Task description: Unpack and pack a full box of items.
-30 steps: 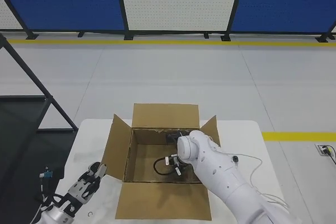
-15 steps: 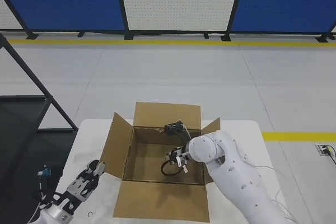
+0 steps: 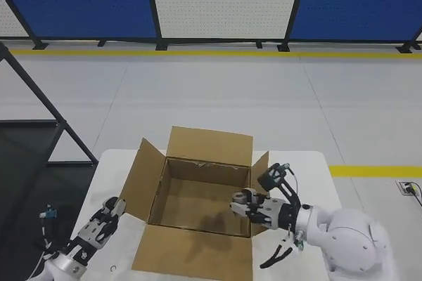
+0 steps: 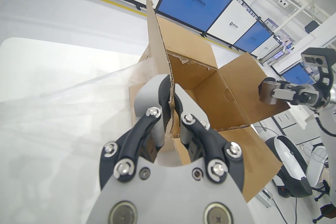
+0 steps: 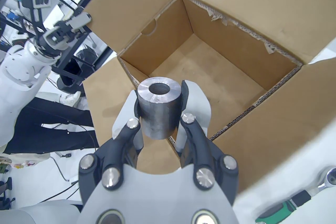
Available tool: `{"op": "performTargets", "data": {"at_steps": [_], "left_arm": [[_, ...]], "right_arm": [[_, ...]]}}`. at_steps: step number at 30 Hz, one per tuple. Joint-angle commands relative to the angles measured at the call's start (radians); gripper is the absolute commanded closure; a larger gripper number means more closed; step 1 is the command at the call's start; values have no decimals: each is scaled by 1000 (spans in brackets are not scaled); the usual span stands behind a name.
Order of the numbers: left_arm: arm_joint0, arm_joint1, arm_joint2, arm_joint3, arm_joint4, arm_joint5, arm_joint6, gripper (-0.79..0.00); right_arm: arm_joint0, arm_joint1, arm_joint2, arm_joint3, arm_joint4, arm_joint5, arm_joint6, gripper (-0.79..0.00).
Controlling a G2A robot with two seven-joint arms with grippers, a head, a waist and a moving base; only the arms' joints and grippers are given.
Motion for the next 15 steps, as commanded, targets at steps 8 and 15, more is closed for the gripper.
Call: {"op": "performTargets", "data": {"at_steps": [8,15], "left_arm": [[-8,-1,6,20,0,7,5,0],[-18,-2,12,26,4,15,2,0]], "right_arm": [[-139,33,203,-42,185,-126,-56,0],[-184,59,331,69,326,-235,-89,0]]}}
